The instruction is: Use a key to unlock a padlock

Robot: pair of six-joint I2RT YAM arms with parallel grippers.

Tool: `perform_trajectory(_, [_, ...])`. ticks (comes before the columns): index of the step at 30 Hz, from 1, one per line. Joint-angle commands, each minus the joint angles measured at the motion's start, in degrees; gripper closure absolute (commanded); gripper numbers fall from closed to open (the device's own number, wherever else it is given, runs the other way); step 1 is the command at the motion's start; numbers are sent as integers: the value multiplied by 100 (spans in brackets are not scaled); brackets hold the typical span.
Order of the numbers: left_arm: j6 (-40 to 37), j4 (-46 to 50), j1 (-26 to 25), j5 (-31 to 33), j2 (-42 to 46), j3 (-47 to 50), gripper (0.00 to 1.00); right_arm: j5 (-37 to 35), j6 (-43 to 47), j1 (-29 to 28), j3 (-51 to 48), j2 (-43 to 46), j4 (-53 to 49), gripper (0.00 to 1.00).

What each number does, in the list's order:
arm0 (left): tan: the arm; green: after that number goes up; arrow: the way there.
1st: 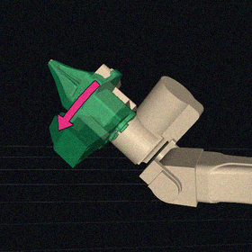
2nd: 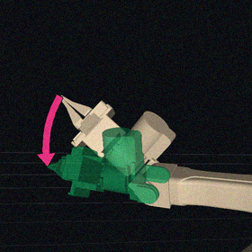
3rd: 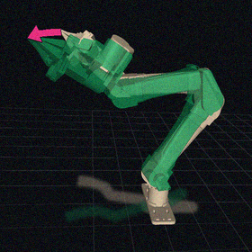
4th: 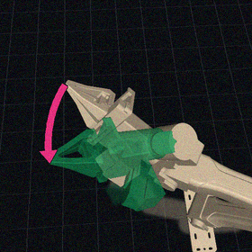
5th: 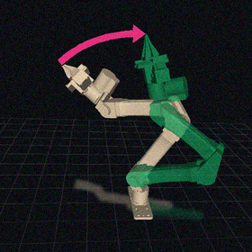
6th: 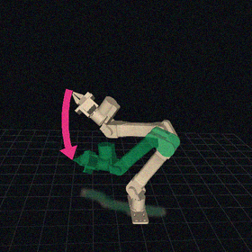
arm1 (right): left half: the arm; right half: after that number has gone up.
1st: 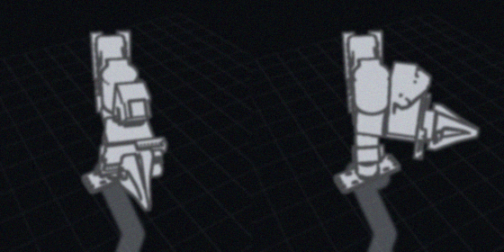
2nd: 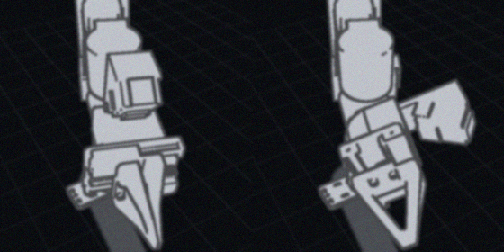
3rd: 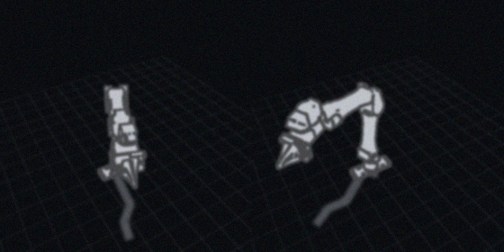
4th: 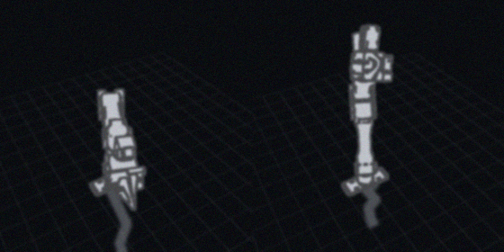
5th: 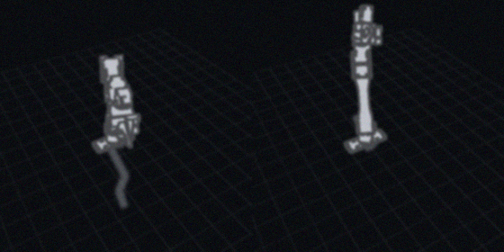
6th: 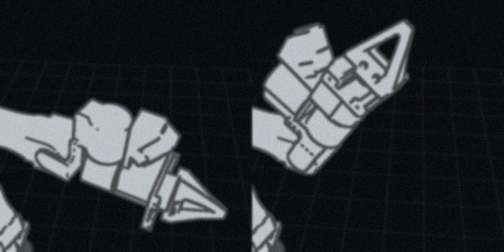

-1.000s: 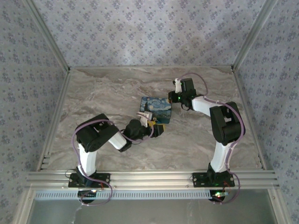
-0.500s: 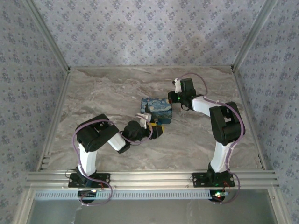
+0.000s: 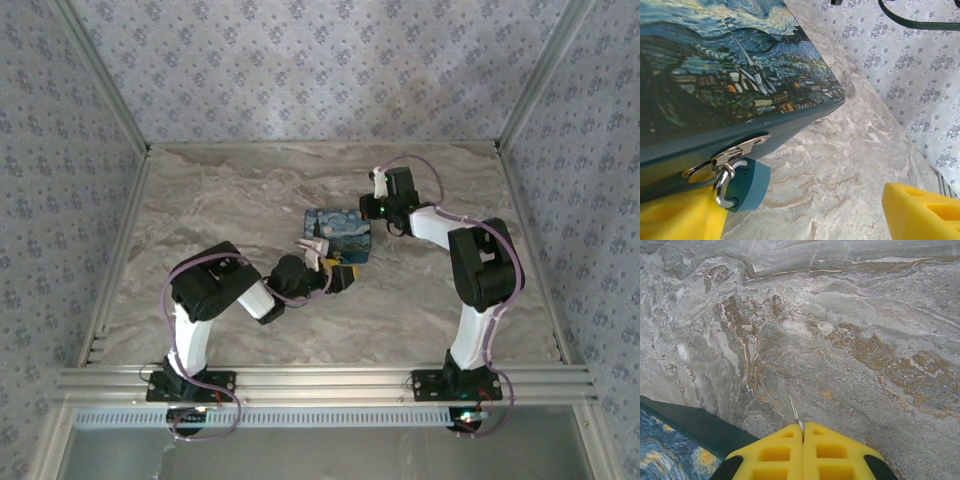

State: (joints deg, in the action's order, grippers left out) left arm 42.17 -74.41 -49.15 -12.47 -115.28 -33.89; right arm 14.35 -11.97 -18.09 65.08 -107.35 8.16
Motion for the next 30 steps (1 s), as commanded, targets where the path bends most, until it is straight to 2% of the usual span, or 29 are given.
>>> perform_trajectory(1, [152,20,-20,-168,-271,-107,20,85,56,-88,34,109,-140,100])
perform_trajectory(9, [335,-259,-127,-225,-303,-27,24,62,54,-90,34,118,-137,100])
perform_trajectory(21, [431,-285,-175,217,-64,472,25,59,63,-86,-3,188,-141,100])
perform_trajectory(30, [432,-90,-209,157,-351,39,24,68,19,-150,-47,206,-104,100])
